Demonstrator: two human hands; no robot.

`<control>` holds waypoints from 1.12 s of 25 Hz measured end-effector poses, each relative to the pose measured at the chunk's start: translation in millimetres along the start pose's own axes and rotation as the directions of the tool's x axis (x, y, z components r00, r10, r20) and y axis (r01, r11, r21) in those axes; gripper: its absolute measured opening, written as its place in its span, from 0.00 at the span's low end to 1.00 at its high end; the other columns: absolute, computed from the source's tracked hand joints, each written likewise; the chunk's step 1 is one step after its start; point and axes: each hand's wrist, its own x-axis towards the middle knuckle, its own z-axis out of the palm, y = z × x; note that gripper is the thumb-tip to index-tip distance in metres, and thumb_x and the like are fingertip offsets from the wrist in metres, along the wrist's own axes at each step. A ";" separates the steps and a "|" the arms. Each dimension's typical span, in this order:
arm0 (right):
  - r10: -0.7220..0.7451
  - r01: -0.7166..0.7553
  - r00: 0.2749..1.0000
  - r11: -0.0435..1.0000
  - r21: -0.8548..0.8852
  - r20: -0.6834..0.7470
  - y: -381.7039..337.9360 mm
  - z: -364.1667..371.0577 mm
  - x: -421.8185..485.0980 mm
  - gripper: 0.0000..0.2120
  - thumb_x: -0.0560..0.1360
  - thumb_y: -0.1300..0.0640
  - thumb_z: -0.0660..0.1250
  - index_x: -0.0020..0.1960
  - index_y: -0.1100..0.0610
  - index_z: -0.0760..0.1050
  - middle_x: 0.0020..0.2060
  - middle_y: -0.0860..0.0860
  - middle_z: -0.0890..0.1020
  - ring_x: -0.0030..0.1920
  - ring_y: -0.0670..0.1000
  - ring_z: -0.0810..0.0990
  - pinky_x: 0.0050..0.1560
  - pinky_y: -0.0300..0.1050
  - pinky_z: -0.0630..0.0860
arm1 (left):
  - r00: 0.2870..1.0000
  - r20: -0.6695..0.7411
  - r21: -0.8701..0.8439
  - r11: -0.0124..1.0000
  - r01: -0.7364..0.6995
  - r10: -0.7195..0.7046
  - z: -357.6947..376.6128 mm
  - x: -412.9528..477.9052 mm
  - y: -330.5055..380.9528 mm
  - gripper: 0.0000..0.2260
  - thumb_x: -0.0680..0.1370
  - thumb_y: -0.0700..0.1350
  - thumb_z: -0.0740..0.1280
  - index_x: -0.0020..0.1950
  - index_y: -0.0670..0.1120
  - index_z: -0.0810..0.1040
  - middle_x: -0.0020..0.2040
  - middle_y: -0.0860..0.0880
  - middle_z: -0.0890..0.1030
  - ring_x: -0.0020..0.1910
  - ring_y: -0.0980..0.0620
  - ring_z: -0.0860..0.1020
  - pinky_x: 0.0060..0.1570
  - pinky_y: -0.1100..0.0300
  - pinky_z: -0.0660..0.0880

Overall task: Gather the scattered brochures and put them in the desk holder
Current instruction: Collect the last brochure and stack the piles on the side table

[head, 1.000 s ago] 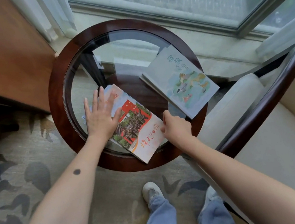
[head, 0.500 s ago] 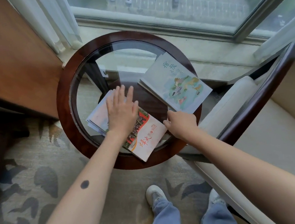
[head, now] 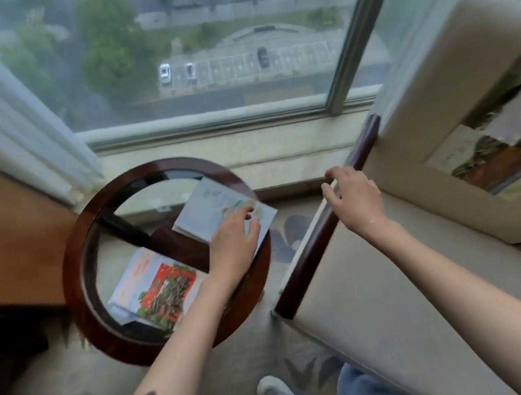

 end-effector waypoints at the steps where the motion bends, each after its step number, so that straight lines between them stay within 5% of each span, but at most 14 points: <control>1: 0.025 -0.024 0.999 1.000 0.015 -0.037 17.1 -21.2 2.0 0.16 0.78 0.52 0.57 0.63 0.57 0.71 0.60 0.56 0.76 0.61 0.57 0.72 0.59 0.51 0.68 | 0.999 -0.009 0.026 0.999 -0.035 0.036 -0.6 6.9 23.9 0.15 0.79 0.47 0.58 0.65 0.47 0.72 0.60 0.47 0.77 0.61 0.47 0.73 0.57 0.53 0.70; 8: 0.194 -0.187 0.937 0.981 0.052 -0.291 168.9 -162.7 3.5 0.15 0.78 0.53 0.59 0.61 0.58 0.73 0.58 0.57 0.77 0.60 0.59 0.73 0.58 0.52 0.68 | 0.946 -0.056 0.245 0.923 -0.298 0.320 22.5 56.1 196.4 0.14 0.79 0.46 0.60 0.63 0.46 0.73 0.57 0.46 0.79 0.57 0.44 0.75 0.55 0.50 0.69; 18: 0.439 -0.440 0.797 0.892 0.099 -0.415 385.4 -266.6 10.1 0.13 0.77 0.55 0.60 0.58 0.58 0.73 0.55 0.58 0.78 0.57 0.60 0.73 0.57 0.52 0.67 | 0.804 0.139 0.478 0.672 -0.566 0.578 139.1 142.5 405.3 0.15 0.77 0.46 0.61 0.63 0.45 0.73 0.59 0.44 0.79 0.59 0.42 0.74 0.54 0.50 0.68; 22: 0.387 -0.387 0.829 0.918 0.085 -0.404 419.6 -275.7 36.8 0.19 0.76 0.53 0.61 0.65 0.58 0.70 0.62 0.56 0.73 0.63 0.58 0.70 0.62 0.51 0.65 | 0.708 0.190 0.498 0.554 -0.667 0.681 179.3 174.6 454.2 0.22 0.77 0.47 0.64 0.70 0.44 0.67 0.67 0.41 0.71 0.67 0.41 0.67 0.61 0.46 0.65; 28: 0.251 -0.285 0.916 0.956 -0.065 -0.314 445.5 -276.8 72.8 0.32 0.75 0.46 0.64 0.73 0.57 0.58 0.73 0.54 0.61 0.74 0.54 0.57 0.70 0.53 0.52 | 0.626 0.408 0.577 0.343 -0.741 0.665 227.2 221.2 506.7 0.44 0.71 0.55 0.70 0.77 0.48 0.45 0.77 0.42 0.50 0.76 0.43 0.49 0.72 0.41 0.44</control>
